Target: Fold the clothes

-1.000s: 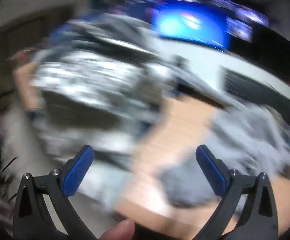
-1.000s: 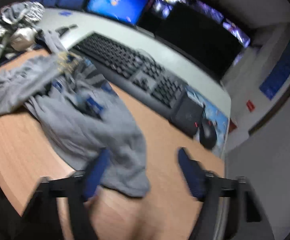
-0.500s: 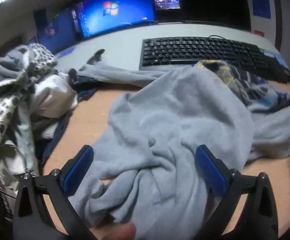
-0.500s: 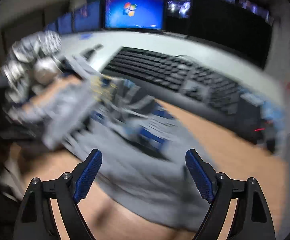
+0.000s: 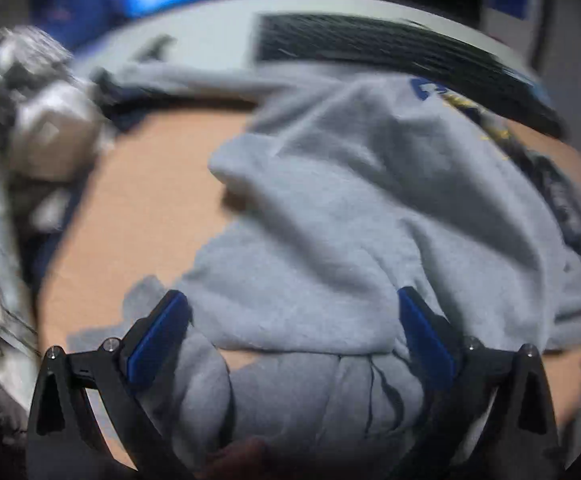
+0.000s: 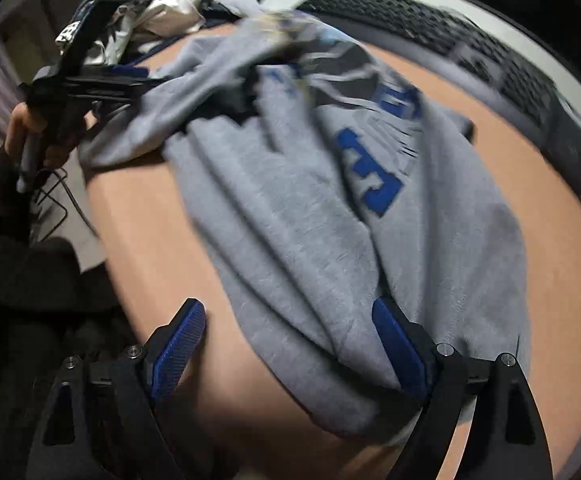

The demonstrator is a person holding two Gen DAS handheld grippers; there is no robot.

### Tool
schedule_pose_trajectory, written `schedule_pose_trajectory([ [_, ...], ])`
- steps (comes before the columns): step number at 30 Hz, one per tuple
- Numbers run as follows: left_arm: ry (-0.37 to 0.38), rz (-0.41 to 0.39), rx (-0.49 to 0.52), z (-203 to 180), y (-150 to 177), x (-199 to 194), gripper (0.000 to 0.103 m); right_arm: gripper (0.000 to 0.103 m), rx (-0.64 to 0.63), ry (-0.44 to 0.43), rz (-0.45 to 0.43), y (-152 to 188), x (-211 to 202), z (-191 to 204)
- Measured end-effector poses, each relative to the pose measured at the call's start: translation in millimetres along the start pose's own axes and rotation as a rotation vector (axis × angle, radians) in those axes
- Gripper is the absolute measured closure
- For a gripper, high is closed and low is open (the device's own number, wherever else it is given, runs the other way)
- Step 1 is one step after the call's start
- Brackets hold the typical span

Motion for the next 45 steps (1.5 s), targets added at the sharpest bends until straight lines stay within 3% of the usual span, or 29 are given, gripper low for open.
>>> schedule_pose_trajectory([
  [3,0.065,0.022,0.109,-22.4,37.2,-21.0,0.000,0.016,0.029,-0.011,0.060,26.9,-17.0,8.7],
  [4,0.065,0.018,0.125,-24.5,43.7,-26.1,0.000,0.016,0.044,-0.001,0.043,28.0,-26.8,7.3],
  [7,0.024,-0.004,0.106,-16.0,47.1,-37.9,0.000,0.016,0.119,-0.013,-0.071,12.0,-58.9,-5.2],
  [10,-0.028,-0.090,0.006,9.6,28.4,-59.9,0.000,0.016,0.137,-0.004,-0.193,-20.3,-80.0,-18.6],
  [12,-0.080,-0.122,-0.080,34.3,16.9,-69.1,0.000,0.015,0.131,0.059,-0.188,-46.8,-68.9,-38.4],
  [14,-0.111,-0.106,-0.154,53.8,15.4,-65.7,0.000,0.015,0.135,0.088,-0.172,-73.3,-51.2,-59.5],
  [17,-0.116,-0.025,-0.218,70.4,31.5,-50.8,0.000,0.015,0.141,0.024,-0.144,-115.9,-19.1,-77.2],
  [19,-0.116,0.022,-0.242,73.6,43.2,-41.8,0.000,0.015,0.083,-0.026,-0.113,-142.9,0.1,-75.8],
  [23,-0.115,0.051,-0.265,68.4,53.5,-32.6,0.000,0.015,-0.102,-0.029,0.002,-170.3,37.8,-44.4],
  [26,-0.183,0.018,-0.212,62.3,46.3,-30.4,0.000,0.015,-0.292,0.185,0.093,-163.1,56.6,-33.0],
  [34,-0.517,-0.137,0.108,36.3,20.2,-17.6,0.000,0.011,-0.043,0.376,0.114,-95.0,27.4,-123.3],
  [37,-0.514,-0.148,0.155,31.2,-5.0,-0.2,0.000,0.008,0.095,0.432,0.135,-48.9,7.2,-160.3],
  [38,-0.506,-0.148,0.165,29.9,-13.7,5.7,0.000,0.003,0.137,0.446,0.141,-33.4,0.7,-171.1],
  [41,-0.486,-0.140,0.201,19.9,-37.9,23.4,0.000,0.002,0.280,0.401,0.119,5.1,-12.7,-189.1],
  [43,-0.598,-0.173,0.294,6.2,-59.2,38.9,0.000,0.002,0.355,0.346,0.089,22.6,-16.0,-181.5],
  [45,-0.685,-0.189,0.389,-6.6,-77.0,51.2,0.000,0.002,0.366,0.225,0.062,26.9,-14.9,-157.0],
])
Point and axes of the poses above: each gripper's, at about its wrist camera, not at the fingertips, and x roughly the way its jaws point, z to its left, y to its underside, the point moved 7 cm from there along x, roughly the way its jaws point, and after that the axes turned 9 degrees about -x, right-handed, at the moved point
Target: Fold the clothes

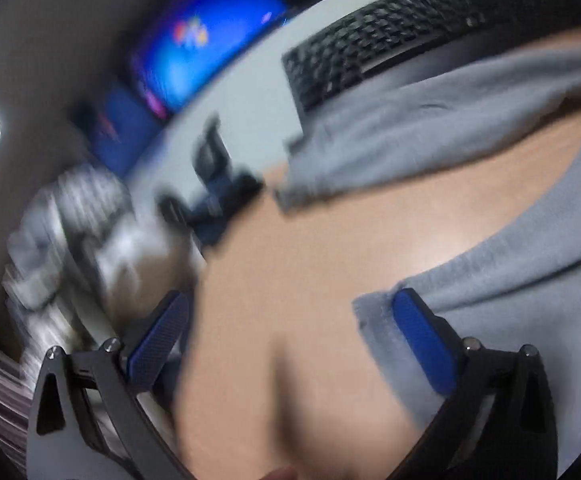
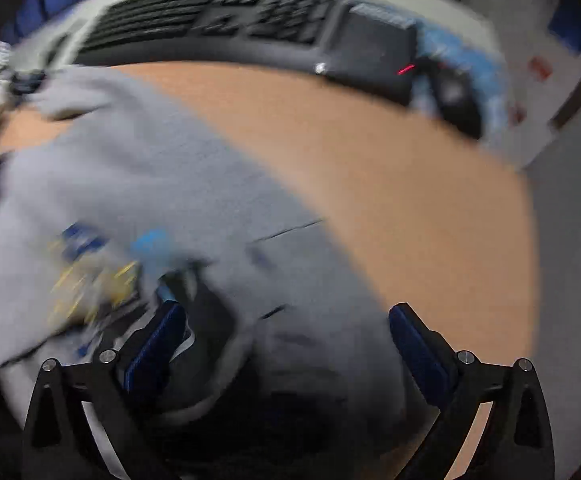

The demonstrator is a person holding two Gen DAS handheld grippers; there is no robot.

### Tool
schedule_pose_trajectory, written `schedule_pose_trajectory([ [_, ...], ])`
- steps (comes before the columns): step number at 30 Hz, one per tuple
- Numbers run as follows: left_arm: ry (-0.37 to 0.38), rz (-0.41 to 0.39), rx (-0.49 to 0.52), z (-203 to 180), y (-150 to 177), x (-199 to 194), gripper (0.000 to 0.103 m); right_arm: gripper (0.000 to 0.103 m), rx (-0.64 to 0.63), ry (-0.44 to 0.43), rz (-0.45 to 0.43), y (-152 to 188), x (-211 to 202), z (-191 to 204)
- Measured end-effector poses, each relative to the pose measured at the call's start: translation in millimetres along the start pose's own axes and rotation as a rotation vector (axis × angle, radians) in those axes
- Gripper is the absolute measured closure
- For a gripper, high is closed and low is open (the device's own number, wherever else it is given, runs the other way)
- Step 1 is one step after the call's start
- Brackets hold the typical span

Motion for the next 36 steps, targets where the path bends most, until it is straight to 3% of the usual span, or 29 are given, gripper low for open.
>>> schedule_pose_trajectory([
  [2,0.017,0.034,0.012,-0.8,-16.3,9.3,0.003,0.002,-0.079,-0.014,-0.025,2.9,-12.0,27.1],
  [3,0.037,0.057,-0.039,9.3,-21.2,8.6,0.010,0.002,-0.123,0.014,-0.052,0.8,-21.5,35.3],
  [5,0.095,0.059,-0.155,35.1,-25.8,-4.9,0.010,0.002,-0.143,0.026,-0.121,-6.2,-42.7,35.5],
  [7,0.241,0.043,-0.282,57.9,-22.1,-30.8,0.003,0.002,-0.124,0.008,-0.178,-13.5,-60.1,27.4],
  [10,0.545,0.134,-0.388,56.9,-1.0,-52.7,0.000,0.002,-0.053,0.003,-0.188,-22.8,-61.5,7.7],
  [14,0.745,0.319,-0.458,33.5,36.4,-54.7,0.001,0.002,0.019,-0.046,-0.170,-41.0,-36.8,1.8],
  [19,0.705,0.360,-0.385,1.7,51.8,-62.8,0.002,0.002,-0.014,-0.068,-0.176,-33.0,-25.9,18.3],
  [21,0.723,0.353,-0.356,-11.2,55.3,-67.1,0.001,0.002,-0.003,-0.080,-0.187,-29.9,-25.5,21.1],
  [25,0.701,0.254,-0.335,-33.7,46.8,-69.6,0.005,0.002,0.034,-0.078,-0.195,-25.5,-25.4,14.5],
  [26,0.698,0.241,-0.360,-29.7,43.6,-68.0,0.015,0.002,0.040,-0.072,-0.199,-24.6,-26.2,12.1],
  [28,0.701,0.213,-0.430,-18.8,37.2,-62.8,0.063,0.002,0.042,-0.061,-0.206,-22.1,-30.4,7.4],
  [29,0.721,0.215,-0.477,-12.2,36.6,-56.6,0.098,0.002,0.044,-0.055,-0.211,-20.9,-32.6,4.9],
  [32,0.824,0.272,-0.573,-1.2,37.6,-41.8,0.098,0.002,0.067,-0.052,-0.226,-18.0,-39.4,-4.7],
  [36,0.847,0.252,-0.580,2.4,42.5,-47.5,0.099,0.002,0.099,-0.131,-0.234,-19.9,-43.8,-8.6],
])
Point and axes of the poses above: each gripper's, at about its wrist camera, not at the fingertips, and x roughly the way its jaws point, z to its left, y to its underside, the point moved 7 cm from there along x, roughly the way its jaws point, and after that the axes turned 9 degrees about -x, right-handed, at the moved point
